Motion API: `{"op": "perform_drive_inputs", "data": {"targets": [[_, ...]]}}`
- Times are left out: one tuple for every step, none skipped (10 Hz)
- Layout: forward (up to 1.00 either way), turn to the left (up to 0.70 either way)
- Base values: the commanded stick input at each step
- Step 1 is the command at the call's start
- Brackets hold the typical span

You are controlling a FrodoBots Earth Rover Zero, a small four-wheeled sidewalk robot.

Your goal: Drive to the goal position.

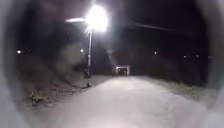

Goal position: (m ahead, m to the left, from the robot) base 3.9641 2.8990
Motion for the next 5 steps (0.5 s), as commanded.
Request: {"op": "perform_drive_inputs", "data": {"targets": [[0.7,0.04],[0.7,0.14],[0.7,0.14],[0.7,0.14],[0.7,0.14]]}}
